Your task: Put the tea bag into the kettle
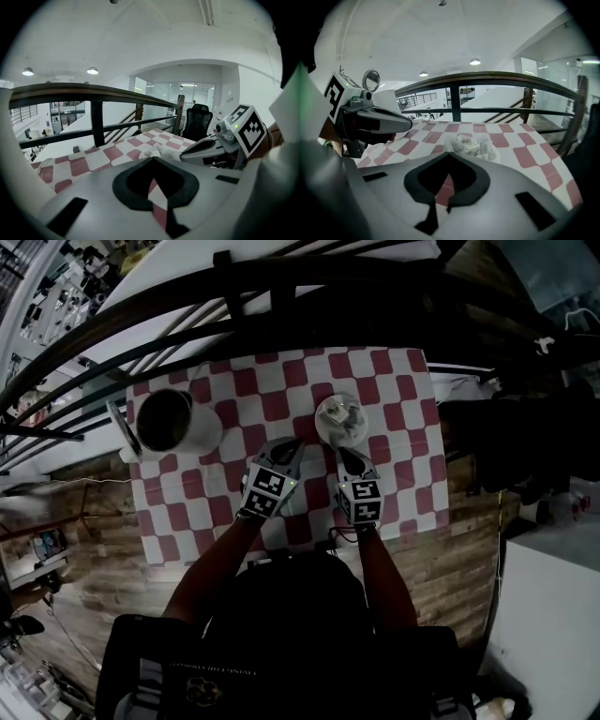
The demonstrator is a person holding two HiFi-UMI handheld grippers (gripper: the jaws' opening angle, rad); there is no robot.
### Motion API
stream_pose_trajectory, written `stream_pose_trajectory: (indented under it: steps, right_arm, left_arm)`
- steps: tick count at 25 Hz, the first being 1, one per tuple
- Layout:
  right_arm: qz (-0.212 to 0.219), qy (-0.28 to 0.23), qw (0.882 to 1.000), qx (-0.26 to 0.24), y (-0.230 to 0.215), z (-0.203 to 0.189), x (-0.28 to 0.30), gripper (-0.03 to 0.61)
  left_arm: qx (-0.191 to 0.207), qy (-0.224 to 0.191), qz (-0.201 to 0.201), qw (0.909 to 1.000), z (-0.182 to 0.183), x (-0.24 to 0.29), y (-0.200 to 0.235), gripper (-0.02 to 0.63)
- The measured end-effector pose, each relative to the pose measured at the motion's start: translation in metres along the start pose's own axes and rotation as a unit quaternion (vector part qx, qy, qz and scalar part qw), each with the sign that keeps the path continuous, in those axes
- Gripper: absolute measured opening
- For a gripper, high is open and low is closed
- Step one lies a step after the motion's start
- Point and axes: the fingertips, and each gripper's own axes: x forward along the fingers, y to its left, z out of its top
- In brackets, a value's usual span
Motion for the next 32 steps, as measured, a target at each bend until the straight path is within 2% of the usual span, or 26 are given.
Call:
stream_pose_trajectory:
  steps: [8, 16, 23, 32]
  right_arm:
    - [0.046, -0.013, 0.999, -0.026, 0.049, 0.000, -0.014, 0.011]
    - [0.125, -0.007, 0.989, -0.078, 0.119, 0.002, -0.006, 0.011]
    - [0.189, -0.008, 0.974, -0.122, 0.176, 0.005, 0.001, 0.011]
    - [0.266, -0.014, 0.948, -0.171, 0.253, 0.018, 0.006, 0.011]
  left_arm:
    - [-0.008, -0.016, 0.054, 0.9984, -0.009, -0.058, 0.003, 0.003]
    - [-0.044, -0.026, 0.132, 0.9900, -0.035, -0.120, 0.025, 0.003]
    - [-0.080, -0.033, 0.200, 0.9759, -0.063, -0.176, 0.041, 0.003]
    - [-0.120, -0.038, 0.279, 0.9519, -0.094, -0.245, 0.062, 0.003]
